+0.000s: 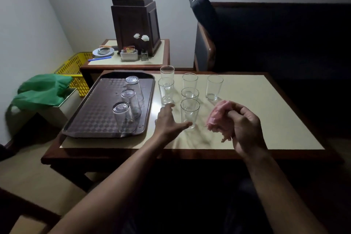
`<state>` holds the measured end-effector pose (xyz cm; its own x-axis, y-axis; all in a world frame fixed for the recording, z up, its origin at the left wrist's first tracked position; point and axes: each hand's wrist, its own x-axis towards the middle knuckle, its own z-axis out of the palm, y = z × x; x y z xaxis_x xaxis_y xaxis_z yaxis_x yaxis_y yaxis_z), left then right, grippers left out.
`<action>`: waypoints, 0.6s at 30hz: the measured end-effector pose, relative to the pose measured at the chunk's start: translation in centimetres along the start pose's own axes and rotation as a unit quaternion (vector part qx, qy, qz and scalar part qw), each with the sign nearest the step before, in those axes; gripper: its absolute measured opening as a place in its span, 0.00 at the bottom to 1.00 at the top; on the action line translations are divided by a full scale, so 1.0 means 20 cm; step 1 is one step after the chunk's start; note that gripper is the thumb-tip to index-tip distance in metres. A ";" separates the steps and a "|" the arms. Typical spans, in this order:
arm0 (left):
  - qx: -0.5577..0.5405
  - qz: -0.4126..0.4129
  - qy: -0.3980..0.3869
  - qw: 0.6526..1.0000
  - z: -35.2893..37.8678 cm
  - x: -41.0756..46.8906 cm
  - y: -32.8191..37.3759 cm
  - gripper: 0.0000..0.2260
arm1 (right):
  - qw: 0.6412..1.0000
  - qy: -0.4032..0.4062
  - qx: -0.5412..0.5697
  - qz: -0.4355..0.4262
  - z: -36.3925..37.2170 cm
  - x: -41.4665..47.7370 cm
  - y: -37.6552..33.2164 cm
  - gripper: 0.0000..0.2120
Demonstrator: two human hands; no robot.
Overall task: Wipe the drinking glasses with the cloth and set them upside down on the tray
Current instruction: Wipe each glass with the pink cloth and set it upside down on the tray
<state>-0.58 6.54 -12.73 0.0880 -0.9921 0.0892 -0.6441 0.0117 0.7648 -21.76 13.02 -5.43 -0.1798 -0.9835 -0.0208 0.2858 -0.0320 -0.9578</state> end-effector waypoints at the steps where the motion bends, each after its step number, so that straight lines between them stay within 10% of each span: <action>1: -0.020 -0.019 -0.011 1.000 0.05 0.02 0.02 0.44 | 1.000 0.000 -0.001 0.001 -0.01 -0.01 -0.01 0.08; 12: -0.126 -0.030 -0.026 0.991 0.08 -0.05 0.07 0.25 | 0.998 0.020 -0.039 0.039 -0.05 0.01 -0.04 0.10; 18: -0.412 -0.091 -0.139 0.896 -0.14 -0.26 0.18 0.29 | 0.998 -0.009 -0.068 -0.015 0.05 -0.02 -0.02 0.15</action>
<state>-1.22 12.01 -8.53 -0.1319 -0.9784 -0.1594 0.1503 -0.1787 0.9724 -20.75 13.32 -4.80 -0.1698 -0.9854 0.0129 0.1490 -0.0386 -0.9881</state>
